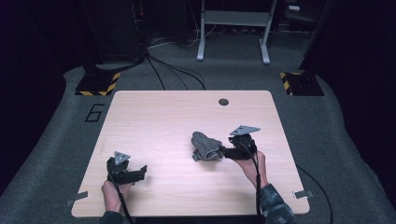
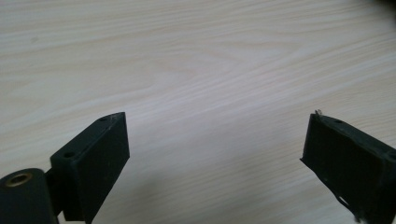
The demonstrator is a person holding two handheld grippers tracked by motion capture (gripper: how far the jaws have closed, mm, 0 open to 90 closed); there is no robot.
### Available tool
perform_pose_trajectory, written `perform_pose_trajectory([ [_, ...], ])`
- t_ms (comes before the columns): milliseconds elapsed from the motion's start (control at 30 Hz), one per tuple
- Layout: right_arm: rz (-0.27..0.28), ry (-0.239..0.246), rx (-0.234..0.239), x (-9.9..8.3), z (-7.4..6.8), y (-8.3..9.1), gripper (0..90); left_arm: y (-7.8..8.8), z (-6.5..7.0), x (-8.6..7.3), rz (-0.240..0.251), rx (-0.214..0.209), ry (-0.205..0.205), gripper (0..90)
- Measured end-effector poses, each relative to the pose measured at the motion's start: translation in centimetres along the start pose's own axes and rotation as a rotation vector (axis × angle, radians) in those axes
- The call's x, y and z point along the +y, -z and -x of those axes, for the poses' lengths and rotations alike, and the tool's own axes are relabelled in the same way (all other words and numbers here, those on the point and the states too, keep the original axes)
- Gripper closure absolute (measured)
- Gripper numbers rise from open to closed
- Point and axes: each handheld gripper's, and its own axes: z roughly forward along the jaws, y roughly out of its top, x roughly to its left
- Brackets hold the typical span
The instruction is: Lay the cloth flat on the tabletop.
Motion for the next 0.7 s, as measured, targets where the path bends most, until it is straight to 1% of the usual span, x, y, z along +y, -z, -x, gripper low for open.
perform_pose_trajectory([
  [33, -0.007, -0.005, -0.003, -0.2, 0.3, 0.0, 45.1, -0.2, 0.5, 0.4, -0.014, -0.016, -0.026, 7.7],
  [67, -0.015, -0.008, -0.014, -0.5, 0.5, 0.1, 46.2, -0.4, 1.2, 0.7, -0.011, -0.031, -0.041, 8.1],
  [100, -0.022, -0.009, -0.017, -0.7, 0.7, 0.0, 47.5, -0.7, 1.9, 1.1, -0.019, -0.052, -0.055, 8.4],
  [133, -0.035, -0.012, -0.022, -1.0, 1.0, -0.1, 48.7, -1.0, 2.4, 1.3, -0.009, -0.06, -0.062, 9.2],
  [167, -0.041, -0.026, -0.024, -1.1, 1.0, -0.1, 49.7, -1.1, 2.9, 1.7, -0.013, -0.084, -0.074, 9.5],
  [200, -0.042, -0.016, -0.025, -1.4, 1.2, -0.2, 50.7, -1.4, 3.5, 2.0, -0.009, -0.093, -0.08, 10.3],
  [233, -0.045, -0.021, -0.025, -1.6, 1.3, -0.4, 51.1, -1.6, 4.0, 2.4, -0.009, -0.105, -0.086, 12.1],
  [300, -0.057, -0.049, -0.011, -2.0, 1.4, -0.7, 52.7, -2.3, 5.1, 3.3, -0.014, -0.135, -0.09, 13.1],
  [333, -0.061, -0.041, -0.013, -2.2, 1.5, -1.0, 53.5, -2.4, 5.4, 3.5, -0.01, -0.15, -0.094, 13.1],
  [367, -0.066, -0.045, -0.014, -2.3, 1.4, -1.1, 54.0, -2.5, 6.2, 4.1, -0.004, -0.171, -0.1, 13.7],
  [400, -0.062, -0.033, -0.015, -2.5, 1.5, -1.4, 54.5, -2.6, 6.8, 4.5, -0.001, -0.182, -0.112, 13.9],
  [433, -0.07, -0.039, -0.019, -2.6, 1.5, -1.6, 54.9, -2.7, 7.4, 4.9, -0.001, -0.199, -0.125, 14.2],
  [500, -0.072, -0.035, -0.031, -2.6, 1.6, -1.9, 55.5, -3.0, 8.5, 5.6, -0.001, -0.223, -0.147, 14.4],
  [533, -0.072, -0.052, -0.037, -2.5, 1.5, -2.0, 55.7, -3.2, 9.1, 6.1, -0.002, -0.235, -0.162, 14.5],
  [567, -0.061, -0.049, -0.038, -2.4, 1.6, -2.2, 55.7, -3.4, 10.0, 6.5, 0.0, -0.256, -0.169, 14.6],
  [633, -0.061, -0.036, -0.045, -2.1, 1.9, -2.6, 56.1, -3.7, 11.3, 7.3, -0.001, -0.279, -0.199, 15.1],
  [667, -0.061, -0.036, -0.045, -2.0, 2.0, -2.8, 56.1, -4.0, 11.9, 7.6, 0.003, -0.296, -0.204, 15.4],
  [700, -0.064, -0.047, -0.047, -1.8, 1.9, -3.0, 56.2, -4.1, 12.4, 7.8, 0.0, -0.306, -0.21, 15.5],
])
